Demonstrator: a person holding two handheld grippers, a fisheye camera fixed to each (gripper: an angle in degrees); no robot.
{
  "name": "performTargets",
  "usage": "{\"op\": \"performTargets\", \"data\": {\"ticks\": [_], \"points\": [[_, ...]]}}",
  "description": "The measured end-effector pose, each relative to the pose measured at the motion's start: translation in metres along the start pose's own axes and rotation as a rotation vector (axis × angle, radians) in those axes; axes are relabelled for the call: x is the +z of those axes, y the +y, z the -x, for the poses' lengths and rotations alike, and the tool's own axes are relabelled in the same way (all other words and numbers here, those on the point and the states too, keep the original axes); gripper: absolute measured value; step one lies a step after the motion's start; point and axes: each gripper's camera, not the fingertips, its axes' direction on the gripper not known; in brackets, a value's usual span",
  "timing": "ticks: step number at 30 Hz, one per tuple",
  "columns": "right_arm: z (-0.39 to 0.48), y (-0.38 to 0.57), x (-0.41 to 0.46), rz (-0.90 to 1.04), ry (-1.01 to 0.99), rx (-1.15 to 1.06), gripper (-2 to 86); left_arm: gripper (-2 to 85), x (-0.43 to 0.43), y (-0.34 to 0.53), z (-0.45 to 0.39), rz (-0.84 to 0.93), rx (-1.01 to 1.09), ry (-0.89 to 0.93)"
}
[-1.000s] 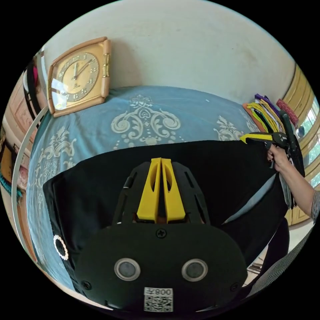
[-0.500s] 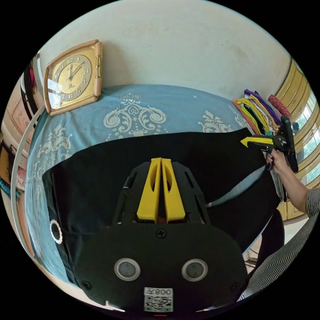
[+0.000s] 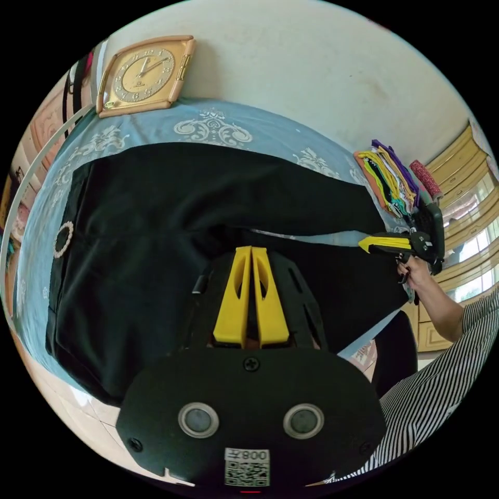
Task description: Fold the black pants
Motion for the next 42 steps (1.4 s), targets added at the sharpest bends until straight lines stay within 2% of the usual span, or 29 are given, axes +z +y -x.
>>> {"op": "performTargets", "data": {"ticks": [2, 3, 6, 8, 11, 13, 16, 19, 20, 22, 23, 29, 34, 38, 42], "points": [[0.012, 0.002, 0.011, 0.028, -0.008, -0.014, 0.0, 0.2, 0.003, 0.025, 0.005, 0.041, -0.009, -0.037], [0.017, 0.002, 0.028, 0.082, -0.009, -0.017, 0.0, 0.2, 0.015, 0.04, 0.011, 0.117, -0.024, -0.054], [0.017, -0.002, 0.034, 0.078, -0.015, 0.015, 0.1, 0.1, 0.004, 0.069, 0.028, 0.094, -0.084, 0.026], [0.016, -0.009, 0.026, 0.074, -0.042, 0.028, 0.1, 0.1, -0.02, 0.089, 0.032, 0.021, -0.103, -0.014], [0.034, -0.025, 0.011, 0.024, -0.113, -0.008, 0.1, 0.1, -0.05, 0.13, 0.055, -0.026, -0.175, -0.167], [0.058, -0.04, 0.011, 0.007, -0.183, -0.057, 0.1, 0.1, -0.07, 0.163, 0.094, -0.046, -0.317, -0.275], [0.118, -0.072, 0.028, 0.024, -0.271, -0.198, 0.1, 0.1, -0.088, 0.19, 0.144, -0.1, -0.447, -0.333], [0.183, -0.104, 0.051, 0.038, -0.298, -0.351, 0.1, 0.2, -0.078, 0.206, 0.184, 0.001, -0.495, -0.464], [0.204, -0.113, 0.065, 0.069, -0.285, -0.398, 0.1, 0.2, -0.071, 0.21, 0.191, 0.035, -0.475, -0.44], [0.226, -0.122, 0.091, 0.147, -0.266, -0.445, 0.1, 0.2, -0.071, 0.228, 0.202, -0.014, -0.52, -0.376], [0.228, -0.125, 0.09, 0.103, -0.274, -0.439, 0.1, 0.2, -0.073, 0.23, 0.203, -0.017, -0.532, -0.37], [0.207, -0.152, 0.081, 0.132, -0.331, -0.397, 0.0, 0.2, -0.075, 0.237, 0.201, -0.122, -0.456, -0.329], [0.15, -0.209, 0.037, -0.041, -0.299, -0.323, 0.1, 0.2, -0.078, 0.21, 0.22, -0.242, -0.346, -0.227], [0.105, -0.261, 0.022, -0.08, -0.266, -0.28, 0.1, 0.2, -0.076, 0.2, 0.234, -0.207, -0.325, -0.258], [0.107, -0.271, 0.026, -0.071, -0.324, -0.303, 0.1, 0.1, -0.072, 0.231, 0.251, -0.192, -0.389, -0.286]]}}
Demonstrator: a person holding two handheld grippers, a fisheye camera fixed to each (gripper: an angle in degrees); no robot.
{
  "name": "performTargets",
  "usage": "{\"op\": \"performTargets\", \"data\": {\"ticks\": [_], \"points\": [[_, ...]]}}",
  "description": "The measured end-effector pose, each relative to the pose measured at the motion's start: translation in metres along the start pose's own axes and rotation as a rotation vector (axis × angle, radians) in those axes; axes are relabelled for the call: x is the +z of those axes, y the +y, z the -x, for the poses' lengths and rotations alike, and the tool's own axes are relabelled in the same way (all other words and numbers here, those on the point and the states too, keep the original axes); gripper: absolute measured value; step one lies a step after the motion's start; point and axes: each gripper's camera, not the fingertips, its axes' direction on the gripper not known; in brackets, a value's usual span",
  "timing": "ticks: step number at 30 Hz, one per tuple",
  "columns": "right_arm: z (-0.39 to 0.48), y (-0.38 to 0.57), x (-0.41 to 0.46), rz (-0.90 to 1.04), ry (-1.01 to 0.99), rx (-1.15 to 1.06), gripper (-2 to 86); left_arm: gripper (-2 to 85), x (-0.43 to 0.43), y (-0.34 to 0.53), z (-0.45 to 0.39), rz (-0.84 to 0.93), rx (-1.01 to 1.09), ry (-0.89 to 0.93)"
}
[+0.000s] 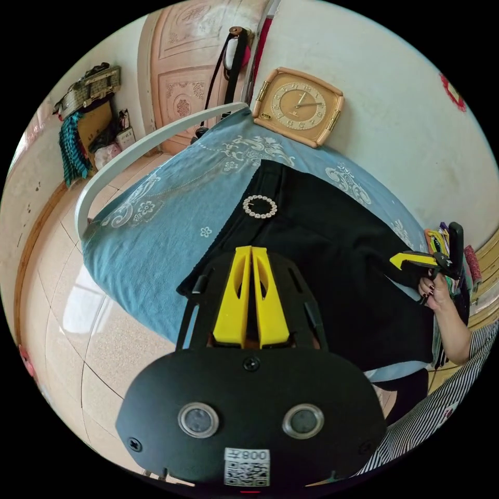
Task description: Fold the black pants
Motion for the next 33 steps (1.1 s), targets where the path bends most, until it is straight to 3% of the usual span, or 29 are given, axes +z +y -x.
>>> {"op": "performTargets", "data": {"ticks": [5, 15, 25, 33], "points": [[-0.006, -0.008, 0.012, 0.032, -0.001, 0.007, 0.1, 0.1, 0.016, -0.013, 0.016, -0.015, 0.002, 0.072], [-0.074, -0.07, -0.033, -0.029, 0.133, 0.05, 0.5, 1.7, 0.105, -0.136, -0.027, 0.03, 0.194, 0.219], [-0.124, -0.143, -0.065, -0.034, 0.274, 0.057, 6.3, 7.6, 0.153, -0.264, -0.069, 0.119, 0.37, 0.065], [-0.16, -0.197, -0.069, 0.081, 0.344, 0.037, 8.6, 9.8, 0.182, -0.355, -0.115, 0.197, 0.544, -0.14]]}}
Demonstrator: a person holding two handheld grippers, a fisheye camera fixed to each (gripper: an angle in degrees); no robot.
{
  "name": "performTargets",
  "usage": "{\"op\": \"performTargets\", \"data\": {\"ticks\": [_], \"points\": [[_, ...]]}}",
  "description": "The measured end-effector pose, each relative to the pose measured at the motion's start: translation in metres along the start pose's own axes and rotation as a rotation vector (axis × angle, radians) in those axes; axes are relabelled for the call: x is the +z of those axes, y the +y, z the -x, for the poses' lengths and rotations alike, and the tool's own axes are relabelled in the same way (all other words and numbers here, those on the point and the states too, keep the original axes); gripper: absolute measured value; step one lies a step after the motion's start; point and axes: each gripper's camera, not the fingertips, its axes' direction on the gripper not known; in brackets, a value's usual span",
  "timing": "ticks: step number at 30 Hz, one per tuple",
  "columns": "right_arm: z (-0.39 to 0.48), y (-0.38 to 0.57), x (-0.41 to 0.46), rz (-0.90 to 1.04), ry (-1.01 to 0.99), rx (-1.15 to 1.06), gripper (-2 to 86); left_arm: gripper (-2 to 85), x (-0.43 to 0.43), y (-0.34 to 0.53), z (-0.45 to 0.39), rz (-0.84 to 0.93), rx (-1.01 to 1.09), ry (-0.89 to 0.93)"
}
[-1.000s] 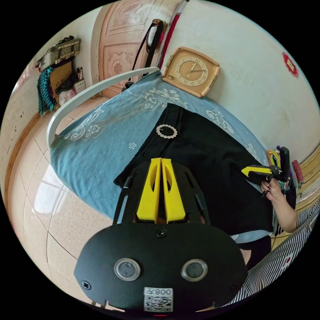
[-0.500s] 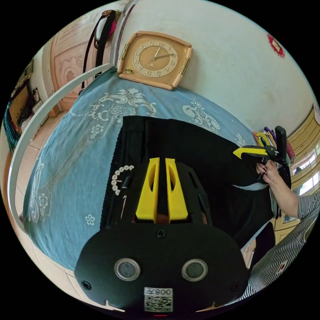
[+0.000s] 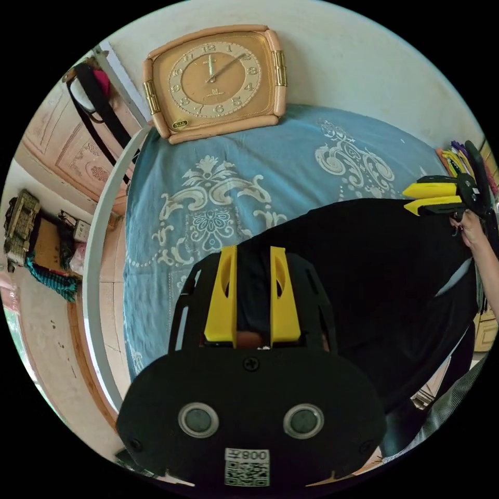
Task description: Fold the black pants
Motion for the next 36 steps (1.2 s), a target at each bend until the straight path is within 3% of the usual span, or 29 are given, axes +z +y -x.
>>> {"op": "performTargets", "data": {"ticks": [6, 10, 17, 28, 36], "points": [[-0.006, -0.013, 0.019, 0.091, 0.048, -0.016, 8.3, 10.4, 0.03, -0.063, -0.002, 0.164, 0.126, -0.034], [-0.009, -0.015, 0.008, 0.061, 0.042, -0.023, 7.4, 6.5, 0.031, -0.082, 0.012, 0.167, 0.141, 0.102], [-0.029, -0.03, -0.02, 0.068, -0.012, 0.036, 1.5, 2.2, 0.009, -0.089, 0.01, 0.152, 0.148, 0.014], [-0.006, -0.022, -0.128, -0.001, -0.01, 0.012, 0.2, 1.4, -0.087, -0.04, 0.033, 0.004, 0.119, 0.036], [0.068, 0.015, -0.237, -0.093, -0.017, -0.031, 0.1, 1.4, -0.151, 0.035, 0.045, -0.041, 0.095, 0.065]]}}
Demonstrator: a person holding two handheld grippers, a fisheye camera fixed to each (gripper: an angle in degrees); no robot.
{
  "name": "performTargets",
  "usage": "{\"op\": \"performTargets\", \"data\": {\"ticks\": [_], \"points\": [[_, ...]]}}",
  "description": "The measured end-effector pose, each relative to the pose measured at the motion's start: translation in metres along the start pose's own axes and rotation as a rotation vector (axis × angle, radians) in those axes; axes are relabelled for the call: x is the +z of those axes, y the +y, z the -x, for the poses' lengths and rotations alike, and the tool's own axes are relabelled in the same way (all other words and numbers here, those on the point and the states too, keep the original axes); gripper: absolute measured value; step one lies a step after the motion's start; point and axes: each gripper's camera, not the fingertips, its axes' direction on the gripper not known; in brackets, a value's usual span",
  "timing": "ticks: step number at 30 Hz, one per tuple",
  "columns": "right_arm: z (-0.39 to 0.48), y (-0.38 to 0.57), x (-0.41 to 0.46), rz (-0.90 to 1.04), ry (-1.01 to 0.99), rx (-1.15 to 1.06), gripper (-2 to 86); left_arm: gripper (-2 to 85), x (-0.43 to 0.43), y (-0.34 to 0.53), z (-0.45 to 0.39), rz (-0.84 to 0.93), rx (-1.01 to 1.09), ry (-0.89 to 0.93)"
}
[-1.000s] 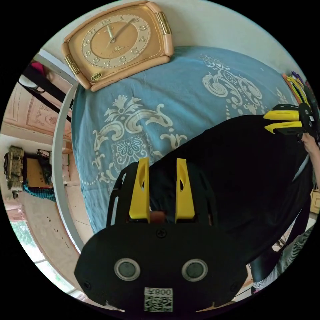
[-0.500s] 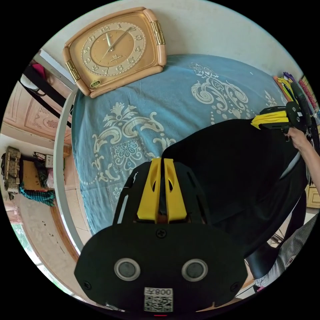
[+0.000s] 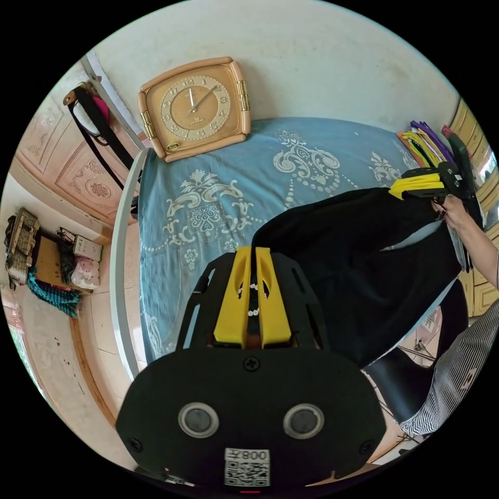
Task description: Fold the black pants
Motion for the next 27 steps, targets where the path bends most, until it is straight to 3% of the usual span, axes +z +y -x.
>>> {"op": "performTargets", "data": {"ticks": [8, 27], "points": [[0.116, 0.033, -0.048, 0.036, -0.033, -0.135, 0.1, 1.2, -0.037, 0.086, -0.005, 0.052, 0.002, 0.013], [0.303, 0.061, -0.023, 0.231, -0.152, -0.335, 0.1, 1.2, -0.047, 0.249, -0.009, 0.215, -0.07, 0.051]]}}
